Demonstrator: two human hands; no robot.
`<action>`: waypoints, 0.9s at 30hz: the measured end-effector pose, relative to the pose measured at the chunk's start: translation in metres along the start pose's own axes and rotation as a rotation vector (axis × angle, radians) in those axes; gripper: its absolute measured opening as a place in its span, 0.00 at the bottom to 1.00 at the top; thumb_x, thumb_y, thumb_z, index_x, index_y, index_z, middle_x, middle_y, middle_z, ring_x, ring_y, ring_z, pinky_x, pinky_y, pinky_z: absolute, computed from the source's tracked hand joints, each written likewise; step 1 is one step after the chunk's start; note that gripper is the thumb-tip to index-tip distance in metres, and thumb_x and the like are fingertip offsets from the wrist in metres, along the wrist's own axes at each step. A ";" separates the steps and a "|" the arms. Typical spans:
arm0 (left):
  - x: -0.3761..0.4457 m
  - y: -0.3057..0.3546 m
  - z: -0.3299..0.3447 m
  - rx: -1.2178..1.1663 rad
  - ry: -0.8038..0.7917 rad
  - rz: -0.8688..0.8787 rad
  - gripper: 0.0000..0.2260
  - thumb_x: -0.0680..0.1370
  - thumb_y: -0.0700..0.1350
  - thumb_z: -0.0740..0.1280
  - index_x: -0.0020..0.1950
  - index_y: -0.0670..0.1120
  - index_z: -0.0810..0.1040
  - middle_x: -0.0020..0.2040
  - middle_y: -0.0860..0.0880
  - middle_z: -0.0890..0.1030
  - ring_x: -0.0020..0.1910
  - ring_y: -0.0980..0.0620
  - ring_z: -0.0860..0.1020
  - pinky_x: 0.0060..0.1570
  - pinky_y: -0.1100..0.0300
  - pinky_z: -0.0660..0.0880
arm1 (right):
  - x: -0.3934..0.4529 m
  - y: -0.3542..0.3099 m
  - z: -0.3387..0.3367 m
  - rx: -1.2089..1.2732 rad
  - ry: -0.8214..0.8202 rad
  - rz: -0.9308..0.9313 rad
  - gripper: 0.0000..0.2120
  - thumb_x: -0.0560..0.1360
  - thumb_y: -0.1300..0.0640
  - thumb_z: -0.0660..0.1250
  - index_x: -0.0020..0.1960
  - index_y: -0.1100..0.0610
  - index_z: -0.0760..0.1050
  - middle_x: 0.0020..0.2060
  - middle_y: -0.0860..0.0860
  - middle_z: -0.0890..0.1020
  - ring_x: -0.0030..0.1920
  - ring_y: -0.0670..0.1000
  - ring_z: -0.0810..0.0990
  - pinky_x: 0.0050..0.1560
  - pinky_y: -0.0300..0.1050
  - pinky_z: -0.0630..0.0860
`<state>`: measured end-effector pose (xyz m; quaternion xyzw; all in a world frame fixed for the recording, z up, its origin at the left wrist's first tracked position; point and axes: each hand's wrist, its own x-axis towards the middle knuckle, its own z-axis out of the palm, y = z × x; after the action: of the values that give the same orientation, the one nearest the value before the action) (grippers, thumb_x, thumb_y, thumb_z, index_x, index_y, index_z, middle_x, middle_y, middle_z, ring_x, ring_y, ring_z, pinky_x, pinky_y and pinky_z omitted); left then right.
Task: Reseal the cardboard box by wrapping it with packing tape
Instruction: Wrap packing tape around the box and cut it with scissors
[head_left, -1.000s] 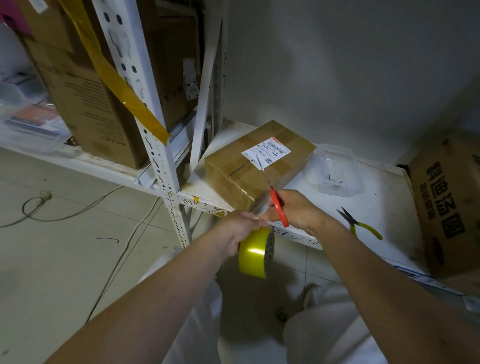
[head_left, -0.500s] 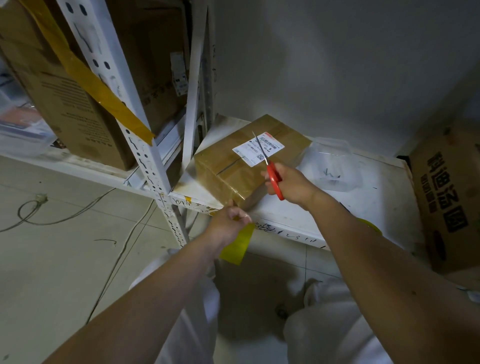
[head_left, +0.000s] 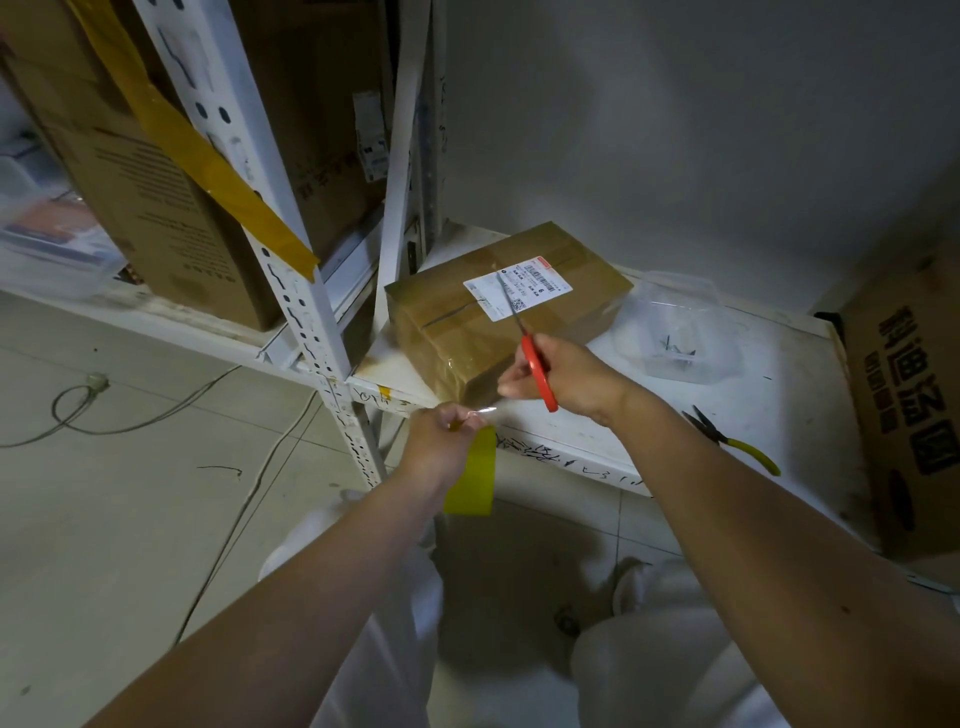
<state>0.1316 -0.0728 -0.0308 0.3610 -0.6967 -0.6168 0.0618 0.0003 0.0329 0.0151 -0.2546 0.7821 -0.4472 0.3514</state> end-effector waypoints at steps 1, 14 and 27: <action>-0.003 0.002 0.002 -0.016 -0.016 -0.007 0.09 0.79 0.42 0.65 0.39 0.47 0.78 0.42 0.49 0.79 0.42 0.52 0.74 0.39 0.63 0.67 | -0.002 0.000 0.002 -0.048 -0.054 0.010 0.14 0.69 0.63 0.76 0.45 0.54 0.71 0.47 0.51 0.84 0.51 0.50 0.83 0.59 0.48 0.76; -0.028 0.030 0.023 -0.142 -0.085 -0.083 0.07 0.75 0.40 0.69 0.49 0.49 0.74 0.52 0.45 0.78 0.49 0.47 0.77 0.48 0.56 0.77 | -0.015 -0.016 0.009 -0.283 0.118 -0.055 0.14 0.66 0.58 0.78 0.42 0.50 0.74 0.40 0.51 0.83 0.45 0.52 0.83 0.52 0.55 0.80; -0.047 0.043 0.039 -0.337 0.269 -0.084 0.38 0.62 0.44 0.78 0.67 0.47 0.62 0.58 0.46 0.76 0.55 0.45 0.77 0.59 0.47 0.75 | -0.028 -0.045 0.019 -0.424 0.228 -0.163 0.10 0.72 0.58 0.73 0.42 0.50 0.71 0.35 0.42 0.76 0.34 0.41 0.74 0.29 0.30 0.67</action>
<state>0.1265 -0.0144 0.0156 0.4536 -0.5535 -0.6728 0.1878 0.0362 0.0225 0.0569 -0.3329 0.8698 -0.3259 0.1624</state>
